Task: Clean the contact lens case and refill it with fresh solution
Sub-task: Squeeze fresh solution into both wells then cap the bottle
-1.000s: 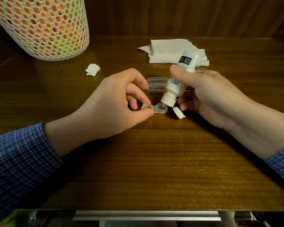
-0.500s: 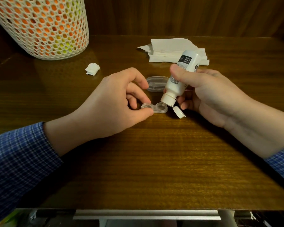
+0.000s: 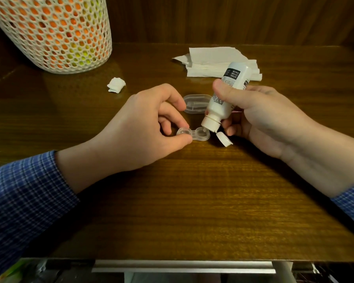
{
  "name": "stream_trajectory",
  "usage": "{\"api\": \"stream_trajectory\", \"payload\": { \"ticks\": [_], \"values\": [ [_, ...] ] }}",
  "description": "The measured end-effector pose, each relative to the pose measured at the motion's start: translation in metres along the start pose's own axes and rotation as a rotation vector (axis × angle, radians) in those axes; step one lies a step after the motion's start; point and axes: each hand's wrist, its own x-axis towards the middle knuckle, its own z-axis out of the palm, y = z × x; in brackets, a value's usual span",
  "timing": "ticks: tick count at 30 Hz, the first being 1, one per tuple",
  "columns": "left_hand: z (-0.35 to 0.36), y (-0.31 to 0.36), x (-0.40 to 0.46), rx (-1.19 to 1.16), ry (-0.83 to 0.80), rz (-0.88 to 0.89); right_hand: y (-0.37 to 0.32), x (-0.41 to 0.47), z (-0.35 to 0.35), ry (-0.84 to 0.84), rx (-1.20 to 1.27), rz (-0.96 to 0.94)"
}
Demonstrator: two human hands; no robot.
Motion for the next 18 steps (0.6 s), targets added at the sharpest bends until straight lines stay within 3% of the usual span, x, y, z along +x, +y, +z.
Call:
{"api": "stream_trajectory", "payload": {
  "ticks": [18],
  "values": [
    [0.0009,0.0006,-0.0002,-0.021,-0.006,-0.002,-0.0012,-0.0008,0.0018,0.045,0.019,0.012]
  ]
}}
